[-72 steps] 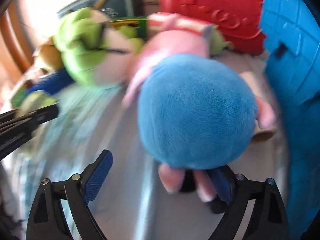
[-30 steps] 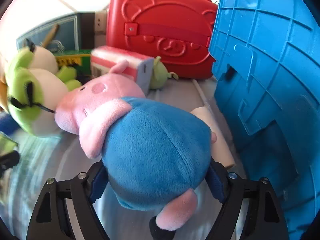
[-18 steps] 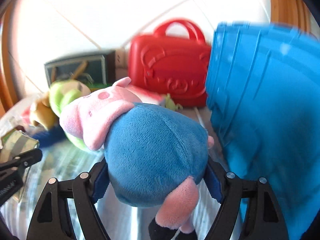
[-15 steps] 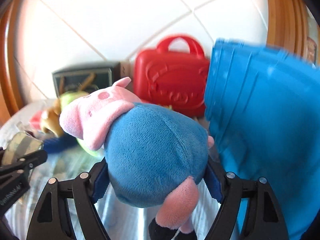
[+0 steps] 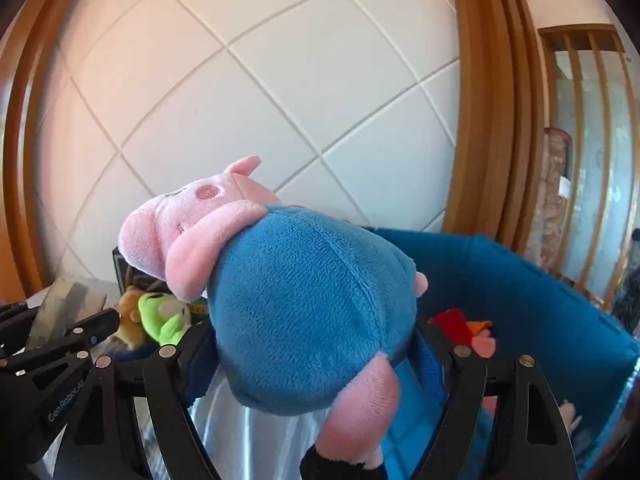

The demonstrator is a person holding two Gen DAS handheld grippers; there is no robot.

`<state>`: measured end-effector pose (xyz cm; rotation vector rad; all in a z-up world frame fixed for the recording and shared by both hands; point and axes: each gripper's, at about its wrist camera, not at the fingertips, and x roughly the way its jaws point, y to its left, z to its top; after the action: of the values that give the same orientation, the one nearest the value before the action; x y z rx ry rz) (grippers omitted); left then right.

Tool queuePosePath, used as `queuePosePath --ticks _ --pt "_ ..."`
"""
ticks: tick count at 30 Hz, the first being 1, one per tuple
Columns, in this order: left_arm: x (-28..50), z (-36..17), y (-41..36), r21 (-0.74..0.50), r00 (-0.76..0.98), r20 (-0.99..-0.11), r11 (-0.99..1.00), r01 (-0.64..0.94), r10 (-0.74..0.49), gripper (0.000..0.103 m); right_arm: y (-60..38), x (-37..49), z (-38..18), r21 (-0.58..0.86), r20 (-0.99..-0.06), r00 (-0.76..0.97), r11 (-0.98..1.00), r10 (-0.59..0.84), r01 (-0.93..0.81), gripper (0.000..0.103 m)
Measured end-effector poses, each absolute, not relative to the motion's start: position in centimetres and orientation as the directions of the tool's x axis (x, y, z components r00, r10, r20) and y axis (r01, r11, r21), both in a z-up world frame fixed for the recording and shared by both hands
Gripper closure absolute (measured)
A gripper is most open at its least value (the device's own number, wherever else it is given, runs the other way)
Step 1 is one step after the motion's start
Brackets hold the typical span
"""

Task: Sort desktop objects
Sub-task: 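Carry the tape roll and pig plush over the bin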

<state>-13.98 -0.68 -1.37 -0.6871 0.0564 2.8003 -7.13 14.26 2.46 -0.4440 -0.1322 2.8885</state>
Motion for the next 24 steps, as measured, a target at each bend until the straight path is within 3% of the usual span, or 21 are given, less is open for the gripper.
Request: queuePosePath --ticks 6,12,18,24 --pt "-10.0 3.9 7.4 0.003 -0.874 -0.340 -0.929 -0.370 0.347 0.082 21.3 -0.8 7.6 -0.102 -0.203 -0.916 -0.938 0.345 -0.331 0.021" --pt "-6.5 7.0 16.9 0.026 -0.850 -0.278 -0.881 -0.473 0.448 0.082 30.0 3.2 9.8 -0.103 -0.173 -0.868 -0.885 0.465 -0.454 0.021" --pt "-4.3 7.3 25.6 0.068 -0.817 -0.289 -0.841 -0.537 0.499 0.082 37.8 3.3 8.9 -0.108 -0.184 -0.842 -0.862 0.507 -0.496 0.020" --pt "-3.7 6.3 30.5 0.080 -0.791 -0.364 -0.829 -0.553 0.492 0.082 43.5 2.5 7.3 -0.103 -0.237 -0.827 -0.859 0.510 -0.501 0.019"
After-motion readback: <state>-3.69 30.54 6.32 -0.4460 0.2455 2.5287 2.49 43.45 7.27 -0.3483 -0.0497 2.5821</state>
